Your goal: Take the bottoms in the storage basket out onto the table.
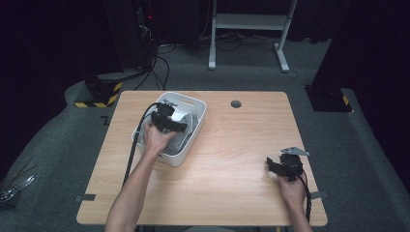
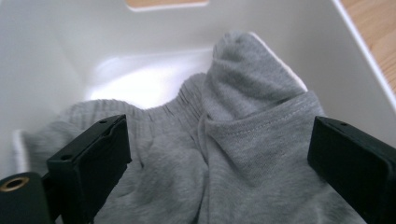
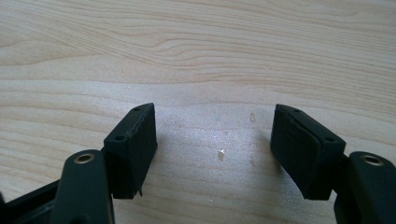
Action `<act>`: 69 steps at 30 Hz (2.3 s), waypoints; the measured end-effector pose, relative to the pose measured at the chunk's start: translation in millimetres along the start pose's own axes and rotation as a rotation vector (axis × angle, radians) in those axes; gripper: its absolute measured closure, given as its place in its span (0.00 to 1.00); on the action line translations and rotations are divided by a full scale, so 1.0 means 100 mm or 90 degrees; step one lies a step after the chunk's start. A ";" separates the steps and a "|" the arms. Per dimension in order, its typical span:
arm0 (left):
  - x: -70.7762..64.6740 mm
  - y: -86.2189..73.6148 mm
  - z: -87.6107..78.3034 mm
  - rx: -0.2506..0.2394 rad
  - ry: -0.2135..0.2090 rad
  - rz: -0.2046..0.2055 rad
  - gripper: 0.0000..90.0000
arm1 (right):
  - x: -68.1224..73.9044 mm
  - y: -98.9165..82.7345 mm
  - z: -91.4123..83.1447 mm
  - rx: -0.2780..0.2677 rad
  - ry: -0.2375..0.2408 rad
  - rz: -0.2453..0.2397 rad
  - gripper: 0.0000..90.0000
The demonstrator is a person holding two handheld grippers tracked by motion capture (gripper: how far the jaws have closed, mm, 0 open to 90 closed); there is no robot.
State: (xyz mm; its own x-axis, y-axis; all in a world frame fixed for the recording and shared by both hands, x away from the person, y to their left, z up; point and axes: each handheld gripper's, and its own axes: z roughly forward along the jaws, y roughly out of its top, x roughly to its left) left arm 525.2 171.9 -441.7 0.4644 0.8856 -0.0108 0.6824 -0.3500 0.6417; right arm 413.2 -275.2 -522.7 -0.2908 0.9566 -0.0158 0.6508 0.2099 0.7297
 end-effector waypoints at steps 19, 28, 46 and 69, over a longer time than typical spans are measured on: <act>-0.01 -0.02 0.30 0.099 0.030 0.031 0.10 | 0.00 0.00 0.00 0.000 0.000 -0.001 0.35; 0.00 -0.03 0.35 0.132 0.032 0.022 0.17 | 0.00 0.00 0.00 0.000 0.000 0.000 0.35; 0.03 -0.06 0.43 0.183 -0.022 -0.016 0.51 | 0.00 0.00 0.00 0.000 0.000 0.001 0.35; 0.08 0.00 0.16 0.133 -0.019 -0.028 0.81 | 0.00 0.00 0.00 0.000 0.000 0.001 0.35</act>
State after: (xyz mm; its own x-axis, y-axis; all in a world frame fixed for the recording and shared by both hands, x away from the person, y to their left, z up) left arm 537.9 174.2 -453.7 0.4461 0.8929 -0.0604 0.8032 -0.3696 0.4672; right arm 413.3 -275.2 -522.7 -0.2896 0.9570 -0.0146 0.6514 0.2082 0.7296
